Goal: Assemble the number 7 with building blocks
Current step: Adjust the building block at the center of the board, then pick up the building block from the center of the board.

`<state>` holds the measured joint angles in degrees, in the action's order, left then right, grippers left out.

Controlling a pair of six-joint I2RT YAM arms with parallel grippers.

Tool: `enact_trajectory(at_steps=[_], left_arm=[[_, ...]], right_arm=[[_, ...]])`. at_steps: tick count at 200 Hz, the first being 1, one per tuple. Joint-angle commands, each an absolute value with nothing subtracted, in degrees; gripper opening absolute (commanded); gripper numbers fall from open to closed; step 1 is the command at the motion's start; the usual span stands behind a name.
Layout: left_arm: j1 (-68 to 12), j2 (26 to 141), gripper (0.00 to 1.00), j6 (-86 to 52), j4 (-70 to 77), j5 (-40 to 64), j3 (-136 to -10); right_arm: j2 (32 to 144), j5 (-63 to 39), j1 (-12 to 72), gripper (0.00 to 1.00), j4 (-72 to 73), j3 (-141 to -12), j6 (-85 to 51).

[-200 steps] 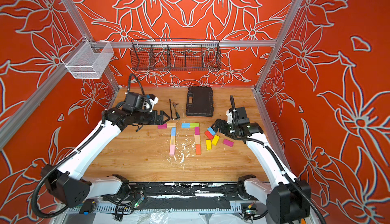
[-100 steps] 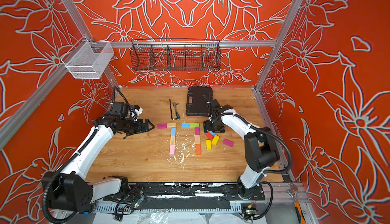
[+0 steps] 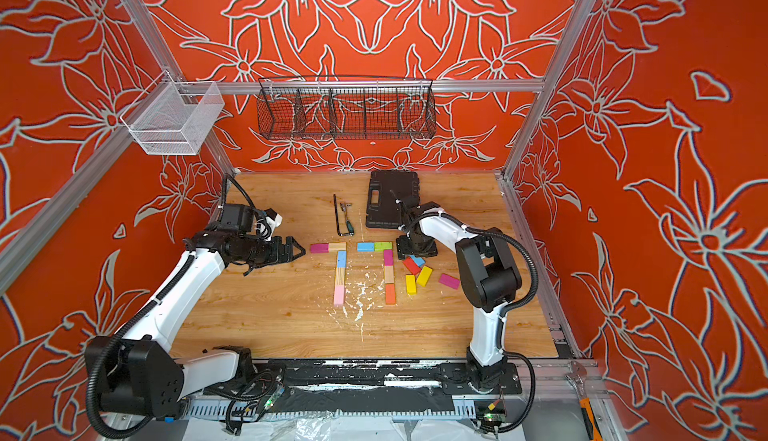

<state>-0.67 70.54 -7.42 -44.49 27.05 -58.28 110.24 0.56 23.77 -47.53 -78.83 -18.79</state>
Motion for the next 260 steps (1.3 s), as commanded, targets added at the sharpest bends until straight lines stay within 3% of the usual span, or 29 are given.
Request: enact_trajectory(at_steps=[1,42,102,149,208,260], left_arm=[[-0.2,69.6,0.94,-6.1,-44.3,28.6,-58.4],[-0.2,69.5,0.94,-6.1,-44.2,28.9,-58.2],[-0.1,69.2,0.94,-6.3,-43.9,29.5,-58.1],[-0.1,68.8,0.94,-6.4,-43.7,29.6,-57.8],[-0.1,68.8,0.94,-6.5,-43.8,29.2,-57.8],[0.2,68.9,0.94,-6.3,-43.9,28.9,-57.9]], right_arm=[[112.2,4.5,24.1,0.82,-48.8,-79.9,-19.6],[113.0,5.4,24.3,0.82,-48.9,-78.7,-19.8],[104.8,7.1,23.4,0.82,-47.7,-66.0,-20.6],[96.6,4.7,16.4,0.83,-46.3,-58.2,-22.6],[96.2,-5.8,15.3,0.83,-44.7,-63.3,-21.1],[102.9,-11.2,16.3,0.83,-43.8,-70.7,-21.1]])
